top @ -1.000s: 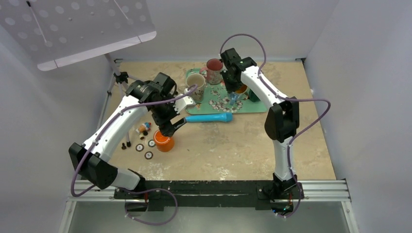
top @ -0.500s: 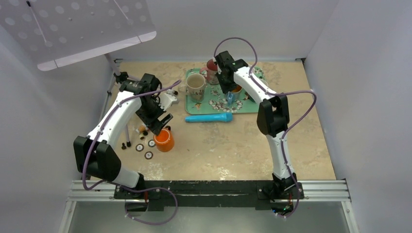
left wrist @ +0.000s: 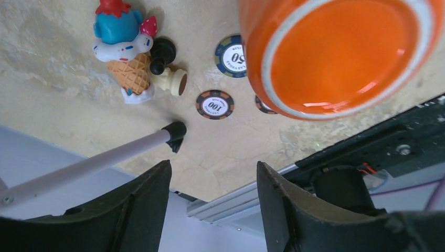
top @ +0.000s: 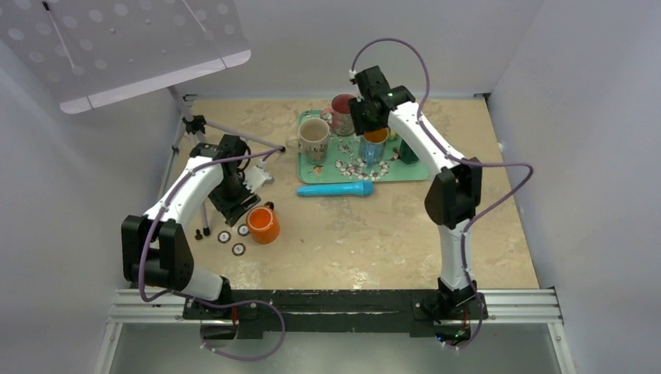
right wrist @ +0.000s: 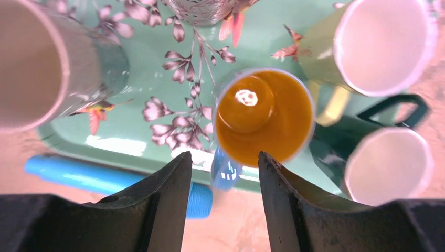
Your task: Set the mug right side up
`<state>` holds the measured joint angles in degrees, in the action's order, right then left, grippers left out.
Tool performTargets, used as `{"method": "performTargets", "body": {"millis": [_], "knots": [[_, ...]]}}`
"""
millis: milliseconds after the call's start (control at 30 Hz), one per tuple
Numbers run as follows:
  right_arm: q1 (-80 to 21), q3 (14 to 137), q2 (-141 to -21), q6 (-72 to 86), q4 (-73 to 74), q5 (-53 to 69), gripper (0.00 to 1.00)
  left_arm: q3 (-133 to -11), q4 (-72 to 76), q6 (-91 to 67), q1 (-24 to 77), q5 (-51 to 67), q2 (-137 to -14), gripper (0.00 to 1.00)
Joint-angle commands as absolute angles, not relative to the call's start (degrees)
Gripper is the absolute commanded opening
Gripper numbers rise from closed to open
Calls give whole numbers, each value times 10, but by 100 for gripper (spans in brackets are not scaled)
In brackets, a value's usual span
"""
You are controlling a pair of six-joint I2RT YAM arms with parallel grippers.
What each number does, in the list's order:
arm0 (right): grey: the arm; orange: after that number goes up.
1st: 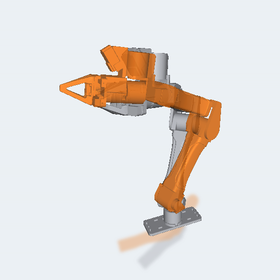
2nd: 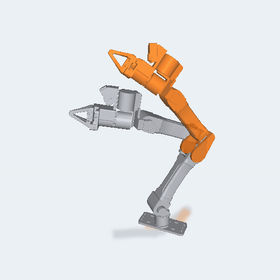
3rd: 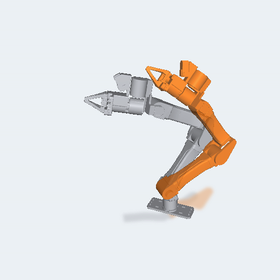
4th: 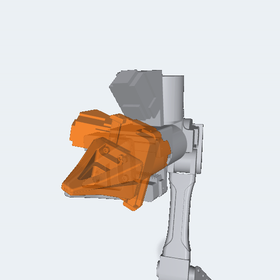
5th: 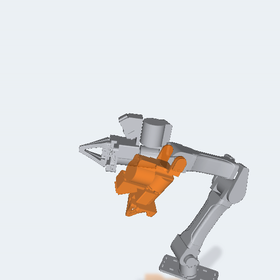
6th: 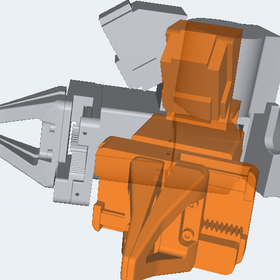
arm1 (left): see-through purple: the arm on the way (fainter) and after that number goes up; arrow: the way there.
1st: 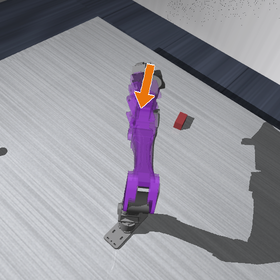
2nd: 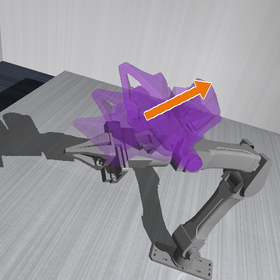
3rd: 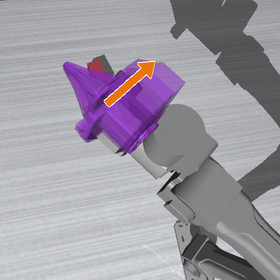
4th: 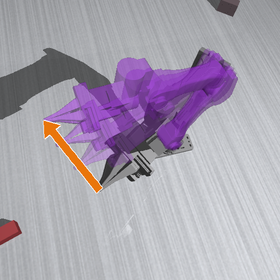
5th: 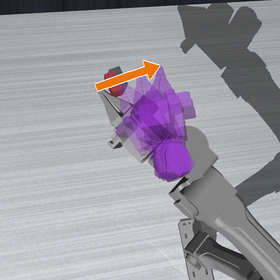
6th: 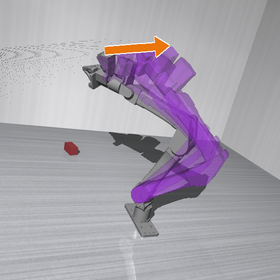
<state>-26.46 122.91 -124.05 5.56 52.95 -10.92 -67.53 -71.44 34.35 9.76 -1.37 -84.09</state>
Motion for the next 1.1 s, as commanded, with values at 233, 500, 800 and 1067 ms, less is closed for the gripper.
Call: {"method": "performTargets", "body": {"millis": [233,500,800,1067], "knots": [[-265,1046,-965,102,415,-65,53,-625,-584,384,137,50,-875,61],[-265,938,-880,109,384,-68,53,-594,-589,417,277,194,-848,61],[-265,890,-854,109,389,-62,53,-663,-745,609,320,360,-785,68],[-265,842,-843,112,386,-59,53,-688,-717,734,223,340,-805,74]]}}
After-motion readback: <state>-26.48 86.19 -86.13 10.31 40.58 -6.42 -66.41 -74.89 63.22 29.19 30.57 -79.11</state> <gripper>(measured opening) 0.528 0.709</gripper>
